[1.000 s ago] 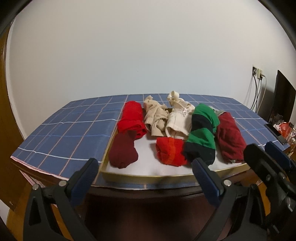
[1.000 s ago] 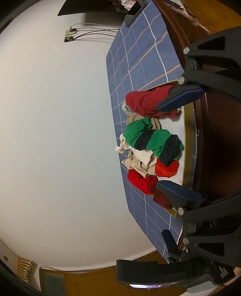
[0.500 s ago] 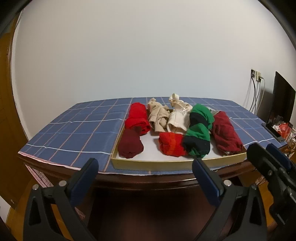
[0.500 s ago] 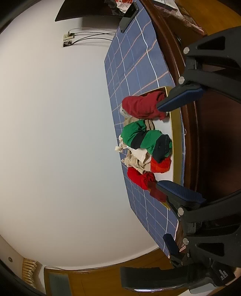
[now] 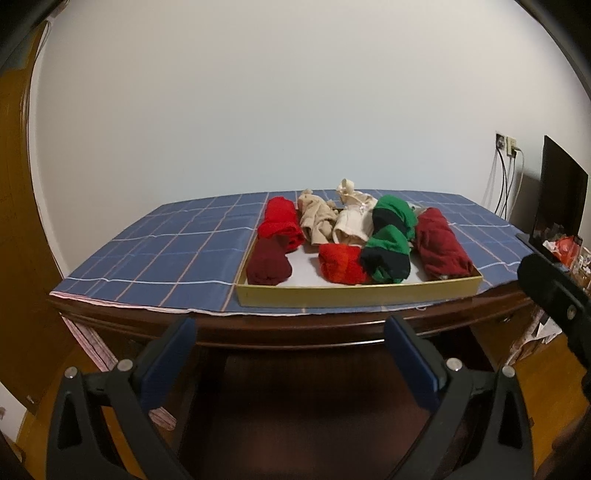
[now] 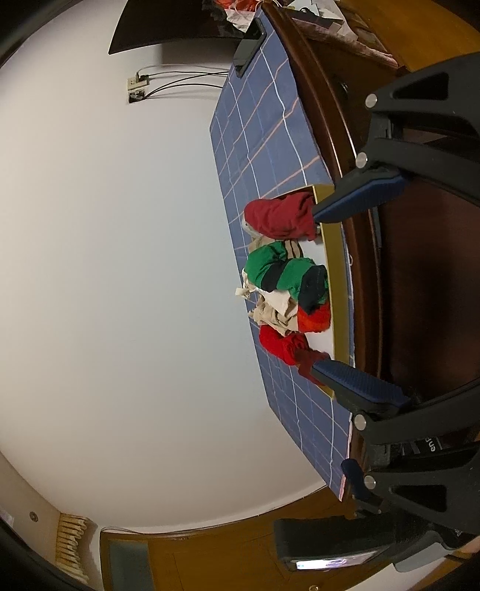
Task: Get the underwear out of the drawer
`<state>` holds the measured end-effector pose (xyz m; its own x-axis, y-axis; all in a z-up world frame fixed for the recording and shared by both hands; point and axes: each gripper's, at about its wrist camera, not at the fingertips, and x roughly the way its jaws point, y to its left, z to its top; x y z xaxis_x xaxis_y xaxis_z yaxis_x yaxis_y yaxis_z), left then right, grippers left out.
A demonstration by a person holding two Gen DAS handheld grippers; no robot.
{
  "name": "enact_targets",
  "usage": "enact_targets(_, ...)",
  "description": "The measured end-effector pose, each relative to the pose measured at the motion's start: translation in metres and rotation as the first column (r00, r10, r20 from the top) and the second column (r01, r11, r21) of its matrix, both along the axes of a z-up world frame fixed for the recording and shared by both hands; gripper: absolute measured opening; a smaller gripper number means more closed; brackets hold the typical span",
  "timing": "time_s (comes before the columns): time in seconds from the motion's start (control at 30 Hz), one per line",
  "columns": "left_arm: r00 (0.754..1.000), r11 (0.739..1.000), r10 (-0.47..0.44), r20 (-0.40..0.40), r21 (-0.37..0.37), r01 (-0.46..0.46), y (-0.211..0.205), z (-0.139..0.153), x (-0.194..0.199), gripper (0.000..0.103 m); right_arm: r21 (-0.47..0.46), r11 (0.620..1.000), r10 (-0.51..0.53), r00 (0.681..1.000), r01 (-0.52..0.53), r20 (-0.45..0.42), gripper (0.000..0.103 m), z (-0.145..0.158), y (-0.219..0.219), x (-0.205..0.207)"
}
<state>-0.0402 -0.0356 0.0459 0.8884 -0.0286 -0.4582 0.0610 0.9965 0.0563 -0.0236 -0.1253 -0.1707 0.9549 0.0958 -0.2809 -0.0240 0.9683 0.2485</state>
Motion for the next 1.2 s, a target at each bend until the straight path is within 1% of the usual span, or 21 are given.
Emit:
enact_targets(0.27,1.000,1.000,-0.006,0.030,-0.002,0.006,-0.004,0.004,-0.021,0.103,-0.035,0.999,-0.013,0.999,0.014,0.037,0.079,0.002,0.003,-0.019)
enact_targets(0.5,0.999,1.000,-0.001,0.037,-0.012,0.001,-0.003,0.005,-0.023,0.103,-0.029,0.999,-0.022,0.998,0.023,0.055,0.080,0.003,0.001,-0.025)
enact_targets(1.2,0.999,1.000,0.016,0.051,-0.018,-0.015,-0.001,0.007,-0.030,0.103,-0.039,0.999,-0.017,0.998,0.020,0.062,0.080,0.003,0.006,-0.028)
